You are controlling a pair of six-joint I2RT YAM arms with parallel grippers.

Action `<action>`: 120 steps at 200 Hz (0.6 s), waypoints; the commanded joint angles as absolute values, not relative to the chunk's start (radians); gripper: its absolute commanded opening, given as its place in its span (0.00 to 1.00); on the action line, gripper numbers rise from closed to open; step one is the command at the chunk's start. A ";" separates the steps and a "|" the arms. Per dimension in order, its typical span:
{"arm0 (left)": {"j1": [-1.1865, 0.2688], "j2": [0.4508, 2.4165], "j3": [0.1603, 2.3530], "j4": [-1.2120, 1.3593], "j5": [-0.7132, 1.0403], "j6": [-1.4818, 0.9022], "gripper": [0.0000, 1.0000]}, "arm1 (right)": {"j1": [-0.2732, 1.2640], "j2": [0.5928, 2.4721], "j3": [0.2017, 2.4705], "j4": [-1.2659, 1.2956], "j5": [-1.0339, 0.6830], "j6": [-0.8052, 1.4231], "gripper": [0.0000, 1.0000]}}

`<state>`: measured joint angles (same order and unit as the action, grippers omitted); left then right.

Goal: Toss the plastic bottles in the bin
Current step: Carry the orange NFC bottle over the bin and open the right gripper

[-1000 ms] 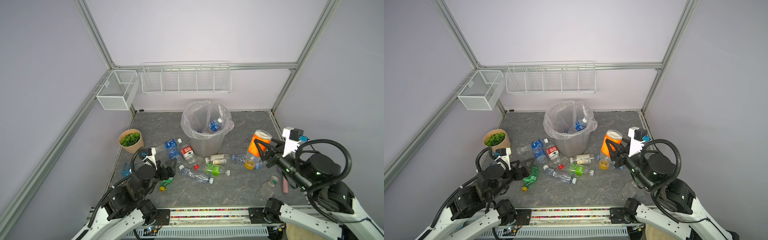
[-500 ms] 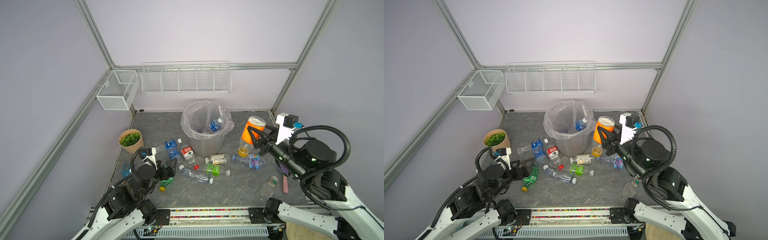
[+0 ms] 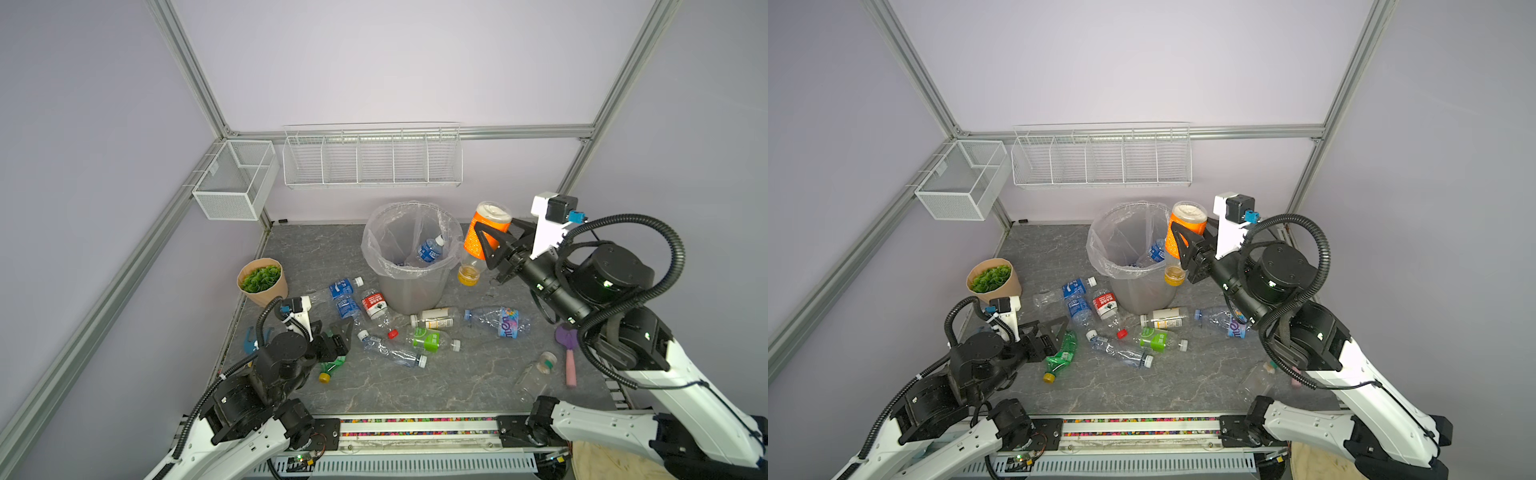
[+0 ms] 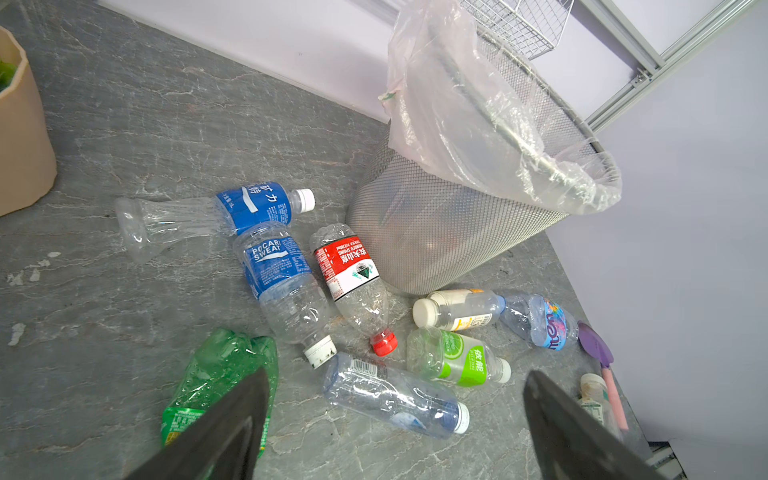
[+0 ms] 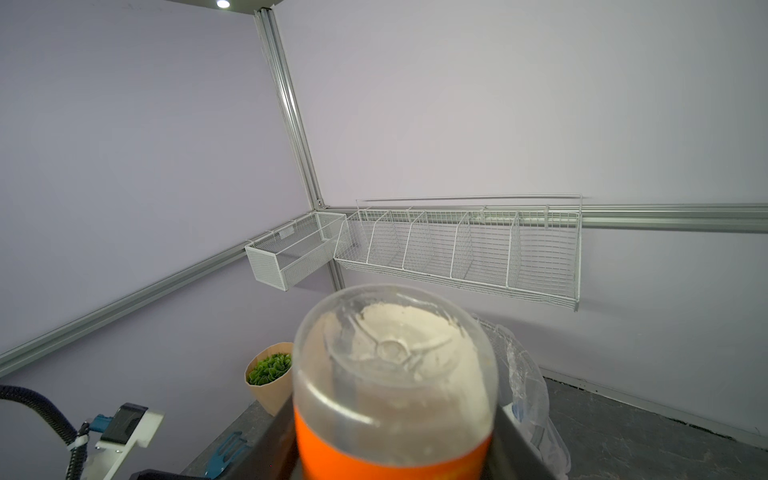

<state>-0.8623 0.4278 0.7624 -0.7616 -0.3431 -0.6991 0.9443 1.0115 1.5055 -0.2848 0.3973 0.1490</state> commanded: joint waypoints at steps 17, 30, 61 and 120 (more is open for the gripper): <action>-0.860 0.411 0.764 -0.795 -0.347 -0.695 0.95 | 0.947 1.076 1.556 -0.170 0.393 0.079 0.49; -0.860 0.409 0.764 -0.796 -0.349 -0.695 0.95 | 0.938 1.125 1.585 -0.151 0.391 0.066 0.50; -0.860 0.408 0.769 -0.797 -0.347 -0.699 0.95 | 0.849 1.356 1.809 -0.319 0.332 0.105 0.53; -0.860 0.387 0.795 -0.834 -0.356 -0.695 0.95 | 0.789 1.843 2.520 -1.110 0.249 0.176 0.88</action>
<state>-0.8623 0.4095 0.7631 -0.7937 -0.3431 -0.6991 0.7689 1.8324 2.4653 -0.7979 0.2855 0.1642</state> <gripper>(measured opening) 0.949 0.885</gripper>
